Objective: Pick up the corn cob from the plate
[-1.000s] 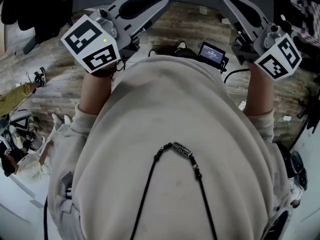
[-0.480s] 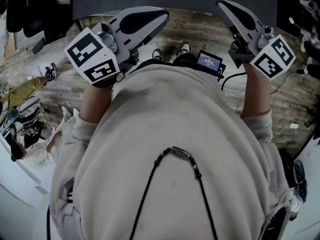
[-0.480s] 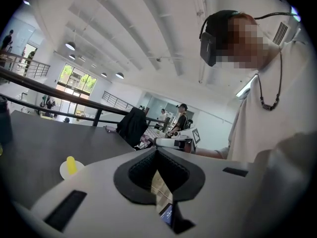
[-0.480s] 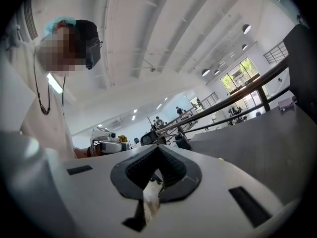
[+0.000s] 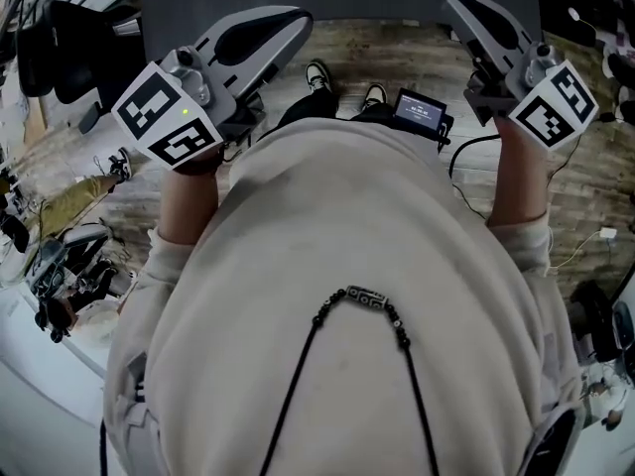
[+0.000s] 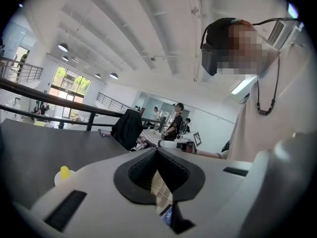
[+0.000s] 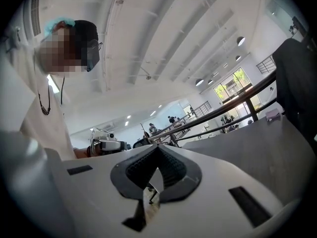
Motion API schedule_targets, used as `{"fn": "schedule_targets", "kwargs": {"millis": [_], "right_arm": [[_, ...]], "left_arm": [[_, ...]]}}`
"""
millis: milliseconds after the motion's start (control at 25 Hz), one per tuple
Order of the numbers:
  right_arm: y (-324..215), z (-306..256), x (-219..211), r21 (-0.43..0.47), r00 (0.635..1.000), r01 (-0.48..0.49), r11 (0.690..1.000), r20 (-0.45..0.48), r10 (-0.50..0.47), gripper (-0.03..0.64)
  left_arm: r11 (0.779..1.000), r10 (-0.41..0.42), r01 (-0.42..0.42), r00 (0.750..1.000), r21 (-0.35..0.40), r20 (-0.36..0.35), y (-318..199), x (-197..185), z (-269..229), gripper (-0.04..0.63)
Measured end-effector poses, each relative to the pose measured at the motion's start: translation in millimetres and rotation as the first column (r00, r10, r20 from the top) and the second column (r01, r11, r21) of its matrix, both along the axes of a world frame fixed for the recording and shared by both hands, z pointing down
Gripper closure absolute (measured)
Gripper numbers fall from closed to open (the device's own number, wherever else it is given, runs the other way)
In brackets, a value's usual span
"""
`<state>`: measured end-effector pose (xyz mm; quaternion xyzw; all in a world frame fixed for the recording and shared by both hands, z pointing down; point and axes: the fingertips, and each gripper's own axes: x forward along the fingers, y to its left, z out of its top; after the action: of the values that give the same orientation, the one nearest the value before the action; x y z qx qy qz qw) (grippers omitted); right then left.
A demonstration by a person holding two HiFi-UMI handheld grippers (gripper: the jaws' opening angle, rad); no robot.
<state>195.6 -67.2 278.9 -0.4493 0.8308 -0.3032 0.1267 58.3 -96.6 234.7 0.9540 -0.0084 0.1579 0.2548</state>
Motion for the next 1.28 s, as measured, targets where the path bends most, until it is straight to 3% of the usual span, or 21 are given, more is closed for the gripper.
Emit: {"fn": "schedule_targets", "kwargs": {"millis": [160,360,680,960,1160,1280], "right_arm": [[14,-7,-13,0.021,0.995,-0.068,0.997,-0.069,0.069,0.603],[46,-9,-27,0.052,0.971,-0.142,0.988,-0.184,0.149,0.603],[60,-31,-32,0.104,0.936,-0.226,0.969,-0.252,0.246,0.603],[55,-46,-38,0.094,0.918,-0.237,0.967,-0.305,0.254,0.603],[52,-43,-45,0.043,0.939,-0.184,0.982,-0.288,0.188,0.603],[46,-43,-45,0.058,0.951,-0.151,0.987,-0.266,0.161,0.603]], "left_arm": [[0.998,0.068,-0.068,0.994,0.006,-0.085,6,-10,6,0.595],[0.985,0.170,-0.162,0.962,0.055,-0.213,21,-19,10,0.595],[0.963,0.269,-0.252,0.927,0.100,-0.261,22,-16,9,0.594],[0.945,0.327,-0.304,0.900,0.122,-0.289,21,-7,0,0.595],[0.960,0.281,-0.270,0.920,0.076,-0.273,27,-16,4,0.594],[0.969,0.248,-0.236,0.936,0.077,-0.251,25,-19,7,0.595]]}}
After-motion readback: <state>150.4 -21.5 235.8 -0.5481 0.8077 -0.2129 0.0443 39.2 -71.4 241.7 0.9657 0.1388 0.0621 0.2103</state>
